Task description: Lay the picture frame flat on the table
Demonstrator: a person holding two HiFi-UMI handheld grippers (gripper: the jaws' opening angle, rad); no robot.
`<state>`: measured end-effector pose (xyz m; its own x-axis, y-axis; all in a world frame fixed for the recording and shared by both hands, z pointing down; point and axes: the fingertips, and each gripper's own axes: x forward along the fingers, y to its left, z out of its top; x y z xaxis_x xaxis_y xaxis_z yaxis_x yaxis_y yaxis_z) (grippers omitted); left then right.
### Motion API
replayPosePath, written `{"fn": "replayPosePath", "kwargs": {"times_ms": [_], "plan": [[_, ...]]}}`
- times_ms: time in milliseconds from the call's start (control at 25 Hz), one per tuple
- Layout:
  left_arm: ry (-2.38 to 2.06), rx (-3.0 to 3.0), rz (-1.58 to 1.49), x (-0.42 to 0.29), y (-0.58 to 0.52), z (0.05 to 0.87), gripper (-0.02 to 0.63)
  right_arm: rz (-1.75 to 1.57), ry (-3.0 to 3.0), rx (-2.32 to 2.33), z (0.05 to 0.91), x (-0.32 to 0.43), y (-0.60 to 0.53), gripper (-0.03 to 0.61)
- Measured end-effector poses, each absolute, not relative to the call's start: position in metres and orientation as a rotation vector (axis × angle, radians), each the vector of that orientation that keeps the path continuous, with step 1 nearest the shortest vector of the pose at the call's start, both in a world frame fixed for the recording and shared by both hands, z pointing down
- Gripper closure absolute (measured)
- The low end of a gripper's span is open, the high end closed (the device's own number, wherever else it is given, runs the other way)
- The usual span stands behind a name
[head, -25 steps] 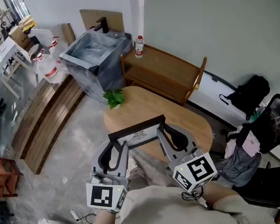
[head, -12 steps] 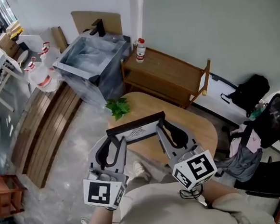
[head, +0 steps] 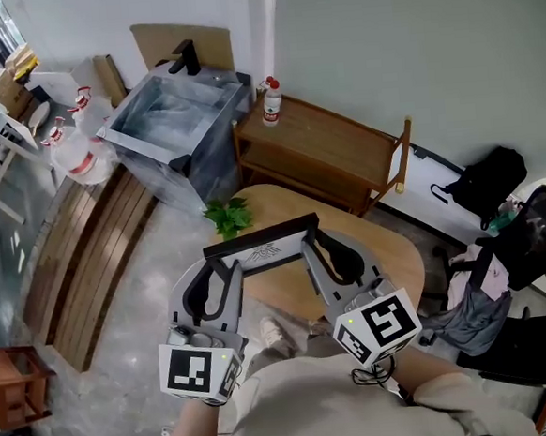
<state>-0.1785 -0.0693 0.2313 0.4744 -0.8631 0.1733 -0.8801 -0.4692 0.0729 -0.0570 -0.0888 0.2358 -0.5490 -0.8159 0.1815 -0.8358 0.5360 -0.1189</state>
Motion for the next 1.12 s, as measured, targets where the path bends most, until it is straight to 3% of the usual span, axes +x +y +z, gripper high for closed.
{"fn": "replayPosePath", "kwargs": {"times_ms": [720, 1120], "plan": [[-1.56, 2.484, 0.225, -0.137, -0.124, 0.254, 0.489, 0.299, -2.618, 1.377, 0.256, -0.016, -0.148, 0.523], [-1.508, 2.361, 0.332, -0.131, -0.19, 0.32, 0.489, 0.394, -2.485, 1.337, 0.317, -0.01, -0.212, 0.525]]}}
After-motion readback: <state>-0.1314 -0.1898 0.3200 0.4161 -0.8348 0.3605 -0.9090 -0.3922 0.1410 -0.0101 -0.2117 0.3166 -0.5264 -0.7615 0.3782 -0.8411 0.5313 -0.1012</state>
